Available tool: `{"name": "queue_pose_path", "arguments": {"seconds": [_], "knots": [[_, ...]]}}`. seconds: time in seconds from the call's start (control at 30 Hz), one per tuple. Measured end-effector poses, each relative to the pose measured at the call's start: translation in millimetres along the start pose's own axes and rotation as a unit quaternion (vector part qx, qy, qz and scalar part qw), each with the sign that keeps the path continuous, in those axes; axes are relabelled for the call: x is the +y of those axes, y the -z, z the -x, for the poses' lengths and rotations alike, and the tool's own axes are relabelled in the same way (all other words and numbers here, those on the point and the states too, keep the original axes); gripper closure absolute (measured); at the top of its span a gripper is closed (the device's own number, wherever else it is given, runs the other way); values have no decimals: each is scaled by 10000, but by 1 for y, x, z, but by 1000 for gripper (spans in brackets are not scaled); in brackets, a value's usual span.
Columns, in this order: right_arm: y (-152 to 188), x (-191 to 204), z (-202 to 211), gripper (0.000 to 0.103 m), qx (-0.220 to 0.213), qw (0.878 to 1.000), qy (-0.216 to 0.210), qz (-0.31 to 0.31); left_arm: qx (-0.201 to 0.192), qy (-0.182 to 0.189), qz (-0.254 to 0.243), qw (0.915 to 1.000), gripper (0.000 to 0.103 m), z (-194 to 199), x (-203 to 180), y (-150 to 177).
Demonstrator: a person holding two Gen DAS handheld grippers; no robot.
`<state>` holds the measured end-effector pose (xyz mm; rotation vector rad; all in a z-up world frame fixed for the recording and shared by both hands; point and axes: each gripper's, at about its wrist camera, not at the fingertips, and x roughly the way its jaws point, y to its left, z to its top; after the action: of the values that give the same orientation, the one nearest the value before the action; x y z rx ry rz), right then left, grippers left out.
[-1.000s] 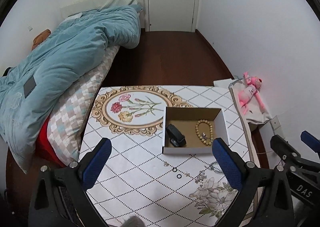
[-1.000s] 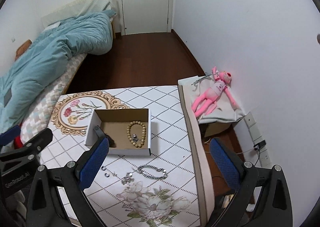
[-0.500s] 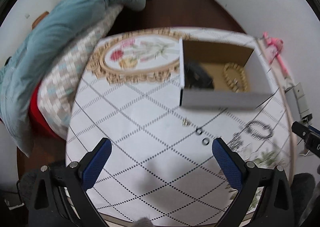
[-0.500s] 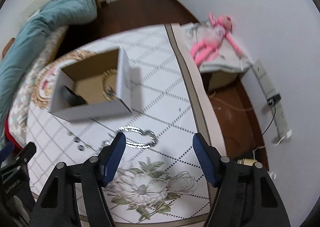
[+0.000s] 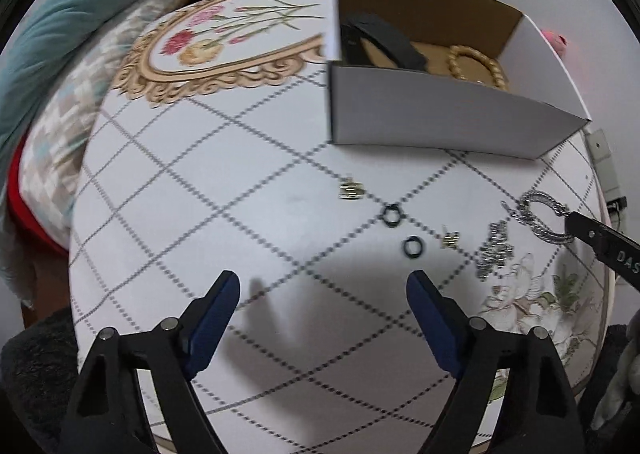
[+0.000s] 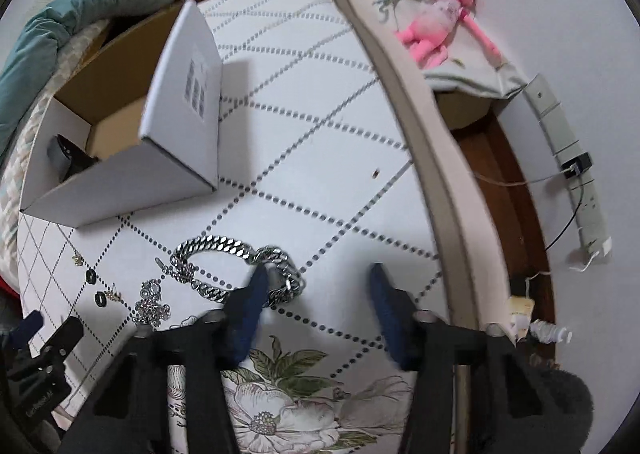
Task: Organize jewelry
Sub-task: 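Reach the left gripper to a small black ring while the right reaches the silver chain, then lift the black ring with the left gripper while the right carries the silver chain into the box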
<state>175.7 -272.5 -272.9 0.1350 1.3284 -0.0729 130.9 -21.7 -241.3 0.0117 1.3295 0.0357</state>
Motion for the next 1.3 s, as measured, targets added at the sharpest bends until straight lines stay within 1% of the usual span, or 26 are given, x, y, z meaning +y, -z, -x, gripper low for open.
{"name": "queue_pose_path", "arguments": {"seconds": [0.03, 0.1, 0.13, 0.2, 0.23, 0.27, 0.4, 0.43, 0.47, 0.5, 0.57, 0.6, 0.67, 0.87, 0.97, 1.1, 1.3], "knots": [[0, 1, 0, 66, -15, 10000, 39, 22, -12, 28, -46, 10000, 18, 0, -4, 0], [0, 1, 1, 81, -43, 10000, -2, 23, -48, 85, -140, 9999, 18, -1, -12, 0], [0, 0, 0, 95, -21, 10000, -11, 6, -58, 110, -172, 9998, 18, -1, -15, 0], [0, -2, 0, 97, -3, 10000, -49, -26, -62, 146, -227, 9996, 19, -2, -22, -1], [-1, -2, 0, 97, 1, 10000, -67, -39, -62, 160, -253, 9995, 20, -3, -24, -1], [0, -3, 0, 97, 6, 9999, -89, -56, -77, 172, -286, 9994, 25, -3, -27, 0], [-2, -4, -1, 98, 11, 10000, -81, -55, -53, 188, -414, 9990, 34, -5, -35, 1], [-2, -4, -1, 98, 13, 10000, -77, -57, -54, 187, -444, 9988, 42, -5, -37, 2], [-2, -4, -1, 98, 17, 10000, -72, -57, -77, 224, -459, 9987, 48, -4, -36, 1], [-2, -4, -1, 98, 20, 10000, -70, -58, -89, 257, -483, 9985, 51, -4, -36, 1], [-2, -2, -1, 98, 25, 10000, -64, -56, -139, 292, -565, 9979, 69, -2, -39, 0], [-2, -1, 0, 98, 31, 10000, -59, -49, -165, 303, -621, 9975, 74, -2, -41, 0], [-3, -3, -1, 98, 44, 10000, -64, -44, -181, 329, -683, 9970, 93, -1, -44, 0], [2, -3, 2, 99, 107, 9998, -175, -62, -170, 447, -702, 9964, 93, 2, -46, 0], [6, -3, 10, 99, 59, 9996, -282, -62, -214, 472, -709, 9961, 93, 5, -42, -5], [10, -1, 27, 99, -29, 9990, -442, -36, -313, 538, -688, 9957, 93, 20, -40, -3], [14, 5, 56, 99, -185, 9973, -706, 2, -598, 655, -624, 9941, 93, 54, -37, -1]]}}
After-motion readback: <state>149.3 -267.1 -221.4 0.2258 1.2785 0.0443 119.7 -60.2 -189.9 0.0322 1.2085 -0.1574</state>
